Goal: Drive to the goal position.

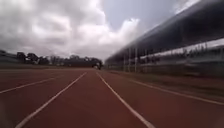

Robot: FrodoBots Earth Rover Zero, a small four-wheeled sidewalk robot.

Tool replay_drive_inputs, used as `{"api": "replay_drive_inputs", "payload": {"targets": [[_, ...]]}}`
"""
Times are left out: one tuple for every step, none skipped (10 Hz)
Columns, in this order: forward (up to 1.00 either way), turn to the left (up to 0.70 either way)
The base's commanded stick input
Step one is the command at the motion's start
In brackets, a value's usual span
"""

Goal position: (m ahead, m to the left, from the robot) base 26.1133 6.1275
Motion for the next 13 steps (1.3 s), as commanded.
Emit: {"api": "replay_drive_inputs", "payload": {"targets": [[0.7,0.0],[0.7,0.0],[0.7,0.0],[0.7,0.0],[0.7,0.0],[0.7,0.0],[0.7,0.0],[0.7,0.0],[0.7,0.0],[0.7,0.05],[0.7,0.18],[0.7,0.32],[0.7,0.35]]}}
